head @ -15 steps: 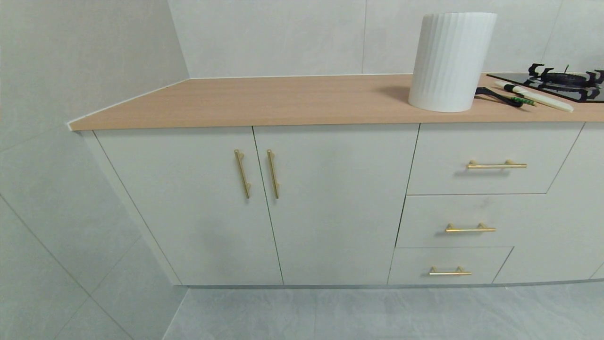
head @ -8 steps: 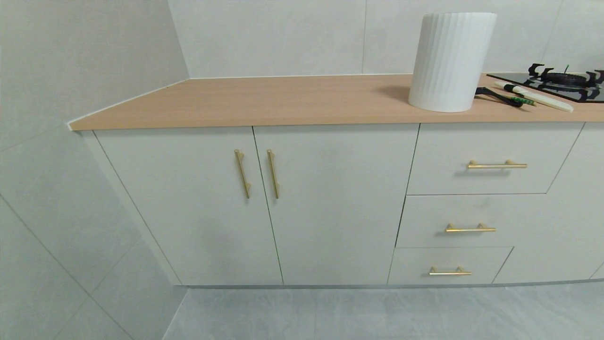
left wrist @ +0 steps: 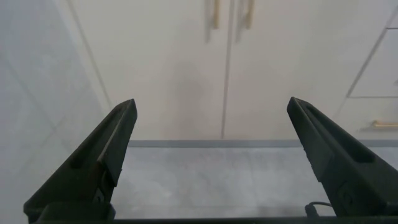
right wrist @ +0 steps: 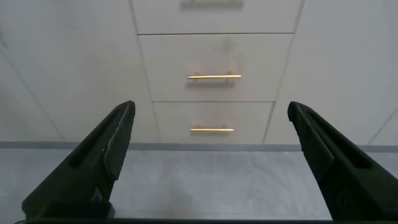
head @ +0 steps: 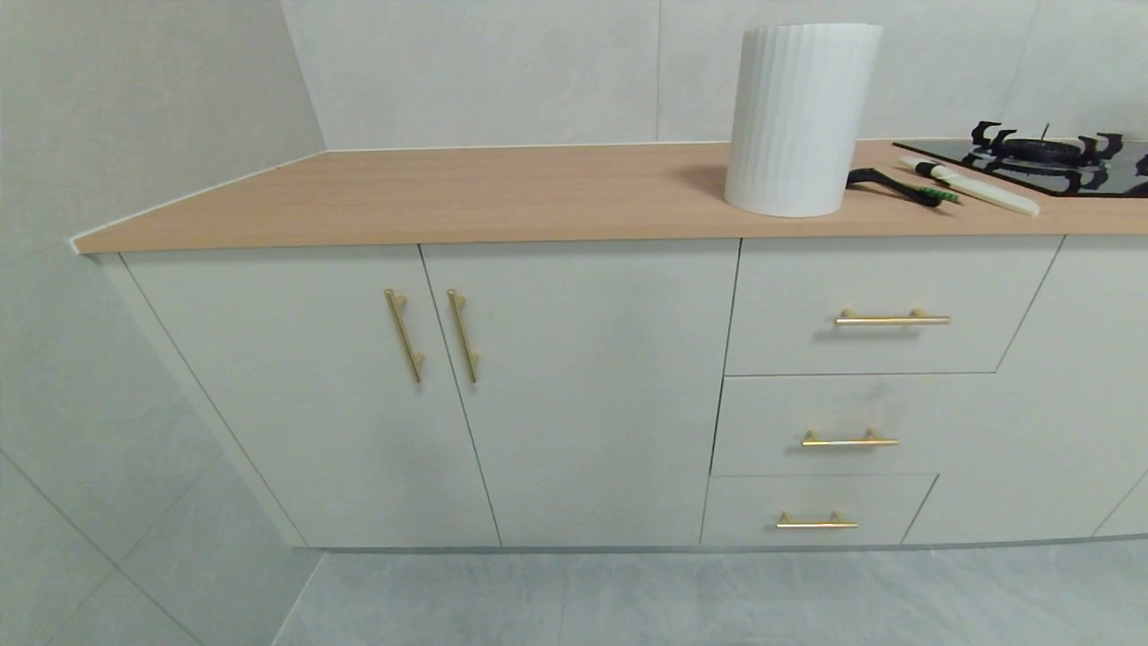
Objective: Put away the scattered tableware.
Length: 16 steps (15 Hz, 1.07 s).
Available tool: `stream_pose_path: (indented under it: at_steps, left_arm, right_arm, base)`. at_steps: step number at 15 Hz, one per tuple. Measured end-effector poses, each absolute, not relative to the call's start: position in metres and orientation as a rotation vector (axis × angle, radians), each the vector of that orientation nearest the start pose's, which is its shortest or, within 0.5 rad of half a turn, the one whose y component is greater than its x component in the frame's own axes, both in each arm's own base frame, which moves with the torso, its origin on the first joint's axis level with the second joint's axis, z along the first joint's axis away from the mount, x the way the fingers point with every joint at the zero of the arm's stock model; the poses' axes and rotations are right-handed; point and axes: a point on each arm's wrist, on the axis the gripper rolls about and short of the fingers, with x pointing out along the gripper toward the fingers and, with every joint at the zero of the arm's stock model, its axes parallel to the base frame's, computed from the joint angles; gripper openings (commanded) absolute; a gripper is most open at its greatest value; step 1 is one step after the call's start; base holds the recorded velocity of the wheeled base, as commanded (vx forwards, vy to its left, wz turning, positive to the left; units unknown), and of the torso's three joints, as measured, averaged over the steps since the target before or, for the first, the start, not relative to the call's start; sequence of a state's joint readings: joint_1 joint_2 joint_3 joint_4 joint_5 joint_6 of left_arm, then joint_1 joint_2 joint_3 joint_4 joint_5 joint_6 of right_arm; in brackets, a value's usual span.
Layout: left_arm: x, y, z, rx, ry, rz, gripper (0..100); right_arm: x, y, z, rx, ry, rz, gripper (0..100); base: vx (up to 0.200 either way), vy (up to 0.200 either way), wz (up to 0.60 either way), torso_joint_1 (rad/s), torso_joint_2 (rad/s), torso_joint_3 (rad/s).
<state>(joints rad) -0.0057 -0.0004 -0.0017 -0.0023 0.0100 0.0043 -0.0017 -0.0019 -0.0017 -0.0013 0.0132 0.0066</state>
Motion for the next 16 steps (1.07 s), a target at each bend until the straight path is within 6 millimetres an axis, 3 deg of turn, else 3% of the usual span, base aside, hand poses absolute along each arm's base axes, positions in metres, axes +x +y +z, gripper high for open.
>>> stream_pose_path:
  at_steps: [5,14,16]
  left_arm:
    - [-0.0229,0.0004,0.0761,0.004,-0.004,0.004,100]
    - [-0.0229,0.0004,0.0761,0.004,-0.004,0.005,100]
    - [-0.0229,0.0004,0.0761,0.005,-0.004,0.005,100]
  right_arm:
    - [-0.0231,0.0003,0.0760,0.006,-0.005,0.012,100]
    - [-0.0230,0.0003,0.0761,0.006,-0.004,0.012,100]
    - [-0.0230,0.0003,0.0761,0.006,-0.004,0.012,100]
  base:
    - [0.000,-0.200,0.00,0.002,0.00,0.003]
    - [0.000,0.000,0.00,0.000,0.00,0.000]
    - [0.200,0.000,0.00,0.002,0.00,0.002]
